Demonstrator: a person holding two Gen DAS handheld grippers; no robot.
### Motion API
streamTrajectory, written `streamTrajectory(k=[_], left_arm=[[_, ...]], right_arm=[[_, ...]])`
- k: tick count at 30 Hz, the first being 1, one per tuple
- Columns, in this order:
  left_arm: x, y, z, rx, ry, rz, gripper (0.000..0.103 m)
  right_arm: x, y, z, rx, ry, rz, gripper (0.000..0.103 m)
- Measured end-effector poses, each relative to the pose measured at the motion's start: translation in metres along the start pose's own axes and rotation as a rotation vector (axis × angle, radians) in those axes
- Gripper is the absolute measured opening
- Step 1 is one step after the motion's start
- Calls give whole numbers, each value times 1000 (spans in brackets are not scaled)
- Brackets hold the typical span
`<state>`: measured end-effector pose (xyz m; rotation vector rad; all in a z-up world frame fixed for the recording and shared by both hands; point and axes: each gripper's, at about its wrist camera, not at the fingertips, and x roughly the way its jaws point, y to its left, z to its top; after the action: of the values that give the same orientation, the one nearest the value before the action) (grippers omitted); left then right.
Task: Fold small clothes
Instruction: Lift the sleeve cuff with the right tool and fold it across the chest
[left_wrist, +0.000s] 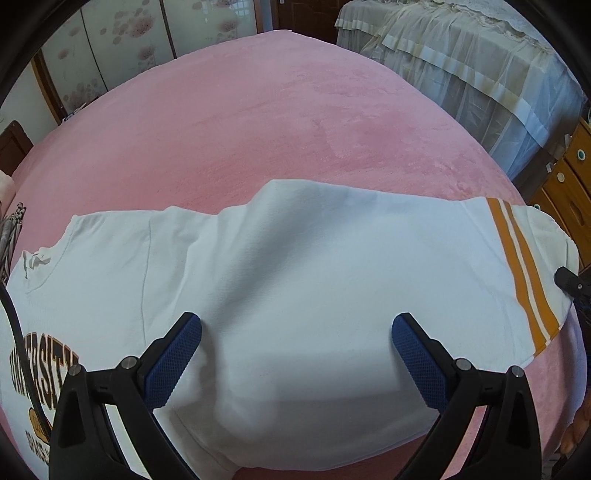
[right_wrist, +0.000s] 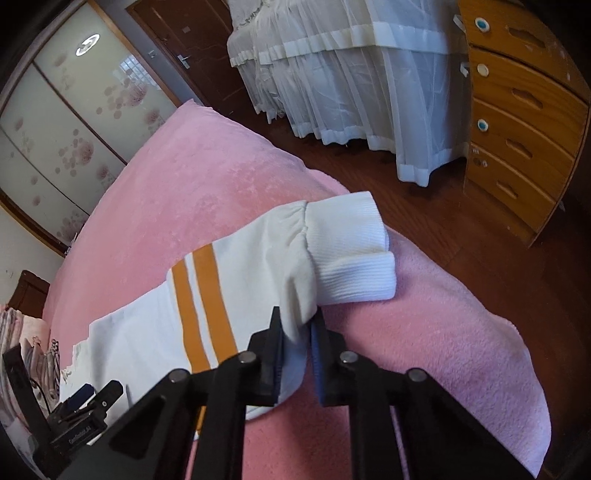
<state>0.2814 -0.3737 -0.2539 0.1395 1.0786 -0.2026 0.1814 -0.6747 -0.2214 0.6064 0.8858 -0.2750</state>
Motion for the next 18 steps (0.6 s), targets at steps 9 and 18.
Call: streamTrajectory(k=[9,18], left_arm=[[-57,0,3,28,-103,-29,102],[-133,84,-18,-4,-232,78,102]], right_arm=[[-54,50,2,-135,-117,38,10],[-102,157,-22,-357,-174,191,10]])
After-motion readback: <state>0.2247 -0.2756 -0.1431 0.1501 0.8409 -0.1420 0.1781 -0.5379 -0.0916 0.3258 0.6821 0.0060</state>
